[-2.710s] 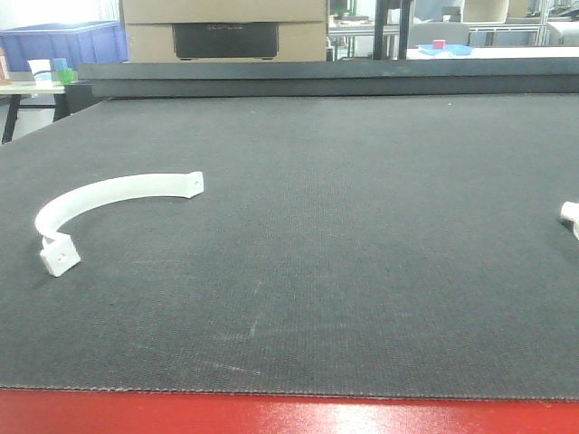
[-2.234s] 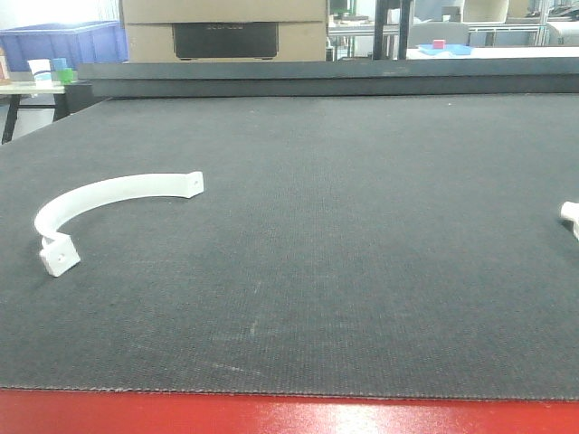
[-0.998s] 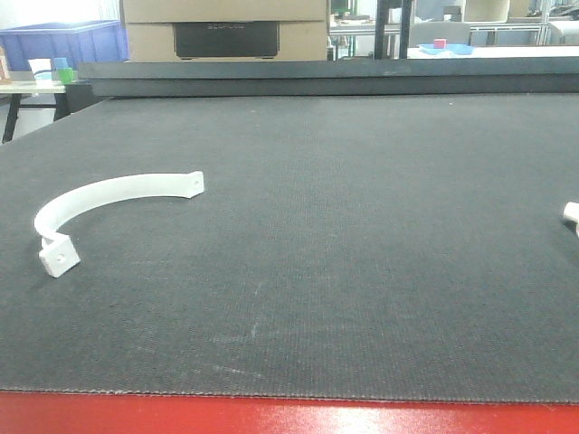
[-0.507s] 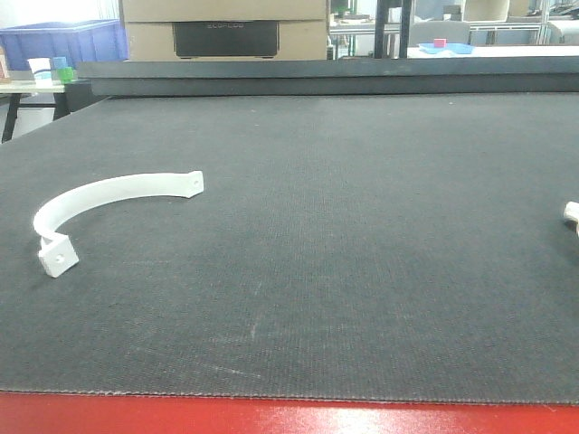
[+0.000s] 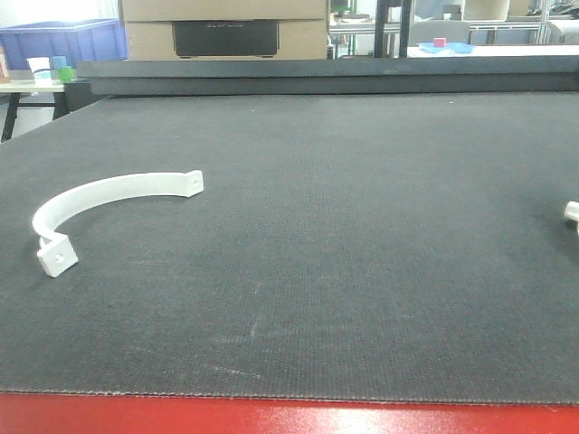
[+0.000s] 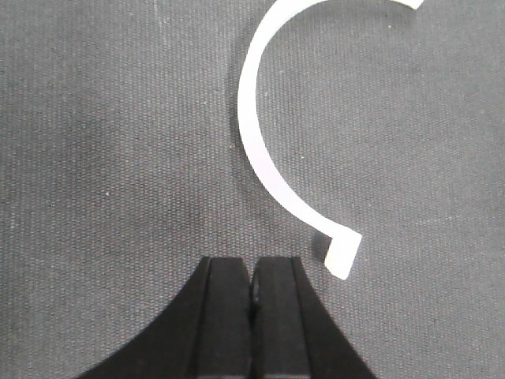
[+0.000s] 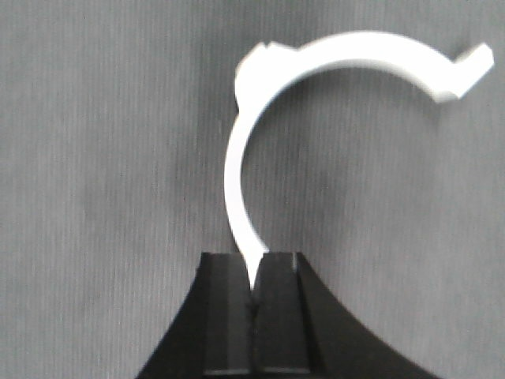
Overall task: Grab PVC pipe and place in blue bin
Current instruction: 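Lower both grippers and close each on the edge of an arc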
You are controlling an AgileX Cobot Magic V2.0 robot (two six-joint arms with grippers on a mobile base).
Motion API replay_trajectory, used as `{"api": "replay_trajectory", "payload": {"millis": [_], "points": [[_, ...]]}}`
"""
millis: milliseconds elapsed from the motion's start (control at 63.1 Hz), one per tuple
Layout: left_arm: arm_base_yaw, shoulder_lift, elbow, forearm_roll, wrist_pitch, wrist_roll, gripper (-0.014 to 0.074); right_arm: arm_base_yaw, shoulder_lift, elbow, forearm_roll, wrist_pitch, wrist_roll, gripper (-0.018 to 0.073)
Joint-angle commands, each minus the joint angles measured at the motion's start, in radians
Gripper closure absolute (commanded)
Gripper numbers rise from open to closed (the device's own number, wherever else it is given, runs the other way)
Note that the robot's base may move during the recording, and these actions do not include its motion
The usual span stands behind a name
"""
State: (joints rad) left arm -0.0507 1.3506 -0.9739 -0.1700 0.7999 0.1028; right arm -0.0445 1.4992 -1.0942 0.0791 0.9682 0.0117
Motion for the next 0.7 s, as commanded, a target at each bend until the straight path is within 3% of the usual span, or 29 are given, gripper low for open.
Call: {"api": "replay_trajectory", "payload": {"millis": [0, 158, 254, 444, 681], "points": [[0.0, -0.002, -0.009, -0.011, -0.003, -0.001, 0.0707, 0.002, 0.066, -0.059, -0.008, 0.025, 0.005, 0.0671], [0.0, -0.002, -0.009, -0.011, -0.005, -0.001, 0.0707, 0.016, 0.16, -0.107, -0.011, 0.03, 0.027, 0.0385], [0.0, -0.002, -0.009, -0.011, -0.005, -0.001, 0.0707, 0.016, 0.196, -0.107, -0.011, 0.026, 0.051, 0.0302], [0.0, -0.002, -0.009, -0.011, -0.005, -0.001, 0.0707, 0.016, 0.263, -0.107, -0.011, -0.007, 0.06, 0.034], [0.0, -0.002, -0.007, -0.011, -0.055, -0.001, 0.0707, 0.016, 0.275, -0.107, -0.011, -0.068, 0.085, 0.0492]]}}
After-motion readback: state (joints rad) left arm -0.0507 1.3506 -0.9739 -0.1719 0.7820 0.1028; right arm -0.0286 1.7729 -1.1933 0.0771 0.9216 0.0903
